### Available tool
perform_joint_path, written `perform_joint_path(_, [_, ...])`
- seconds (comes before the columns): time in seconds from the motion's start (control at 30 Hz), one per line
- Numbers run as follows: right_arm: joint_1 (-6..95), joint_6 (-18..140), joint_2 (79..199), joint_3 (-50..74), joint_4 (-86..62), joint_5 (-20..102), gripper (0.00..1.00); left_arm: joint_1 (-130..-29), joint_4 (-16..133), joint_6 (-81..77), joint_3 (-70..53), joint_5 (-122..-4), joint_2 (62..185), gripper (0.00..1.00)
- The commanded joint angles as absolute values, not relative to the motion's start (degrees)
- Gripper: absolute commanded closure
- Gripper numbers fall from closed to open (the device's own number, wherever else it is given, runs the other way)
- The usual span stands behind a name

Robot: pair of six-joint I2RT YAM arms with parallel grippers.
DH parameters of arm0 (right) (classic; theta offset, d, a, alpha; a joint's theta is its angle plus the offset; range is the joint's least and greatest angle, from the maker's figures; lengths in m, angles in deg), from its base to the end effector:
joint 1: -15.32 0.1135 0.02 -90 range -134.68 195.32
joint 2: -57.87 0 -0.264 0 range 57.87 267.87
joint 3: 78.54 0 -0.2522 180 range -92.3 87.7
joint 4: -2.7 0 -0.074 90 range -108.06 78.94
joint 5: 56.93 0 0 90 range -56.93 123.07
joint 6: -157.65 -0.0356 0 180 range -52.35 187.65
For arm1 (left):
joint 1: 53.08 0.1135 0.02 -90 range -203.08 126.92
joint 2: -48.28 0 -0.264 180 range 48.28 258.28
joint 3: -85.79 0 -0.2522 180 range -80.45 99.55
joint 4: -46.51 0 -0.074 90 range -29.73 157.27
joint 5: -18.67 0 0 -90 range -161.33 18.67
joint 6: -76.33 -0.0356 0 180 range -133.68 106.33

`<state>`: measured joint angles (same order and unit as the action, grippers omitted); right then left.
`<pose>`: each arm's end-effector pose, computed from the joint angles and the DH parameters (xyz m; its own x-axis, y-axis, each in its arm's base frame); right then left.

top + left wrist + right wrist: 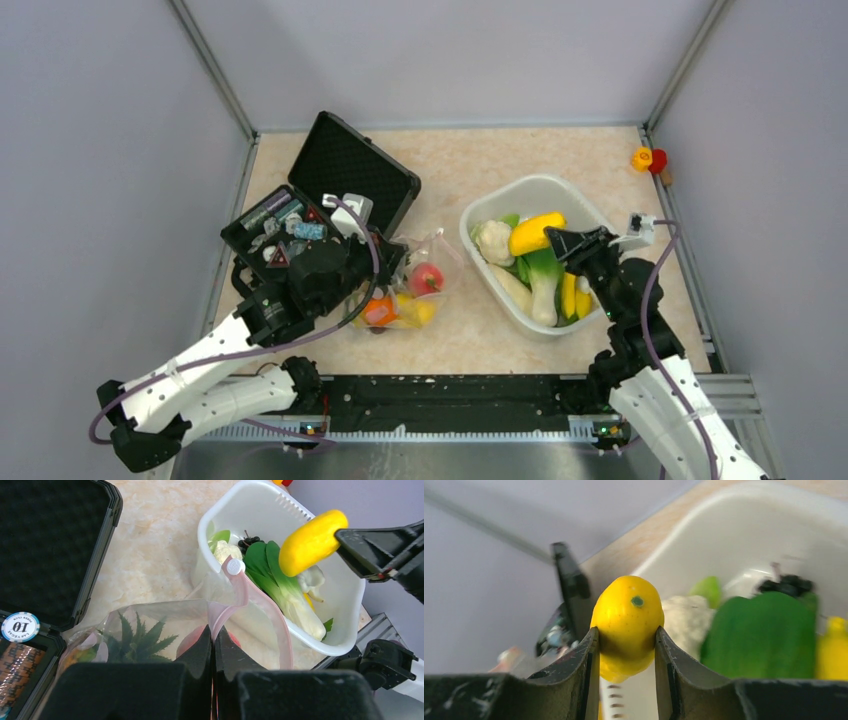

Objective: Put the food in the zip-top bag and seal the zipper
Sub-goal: Place the fake fruit in the bin.

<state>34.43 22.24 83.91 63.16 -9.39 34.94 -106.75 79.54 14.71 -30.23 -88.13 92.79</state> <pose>0.1308 0.0465 0.2833 -0.2530 0.6656 -0.7021 -0.2534 0.6548 0.7121 0.1117 -0.1345 0.3573 -0.4097 -0.2110 -0.8875 0.4661 0.7879 -0.4024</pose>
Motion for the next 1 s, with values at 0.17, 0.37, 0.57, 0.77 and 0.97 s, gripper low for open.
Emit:
perform_joint_path(0.17, [34.8, 18.5, 80.2, 66.1, -19.4, 10.6, 0.97, -106.6, 77.3, 13.8, -30.1, -90.1, 90.6, 0.99])
perform_joint_path(0.37, [34.8, 18.9, 80.9, 65.7, -22.7, 7.0, 0.92, -106.6, 77.3, 13.4, -29.9, -90.1, 90.6, 0.99])
perform_joint_path(0.57, [34.7, 21.1, 79.1, 65.3, -24.3, 3.7, 0.61, -106.6, 77.7, 13.4, -29.6, -90.3, 89.4, 1.0])
perform_joint_path(0.77, [34.8, 27.4, 80.8, 59.9, -22.9, 12.5, 0.36, -106.6, 94.0, 11.1, -15.1, -92.5, 94.2, 1.0])
perform_joint_path(0.97, [34.8, 29.4, 86.0, 59.0, -10.1, 39.7, 0.31, -106.6, 110.5, 13.7, -6.3, -102.8, 100.5, 1.0])
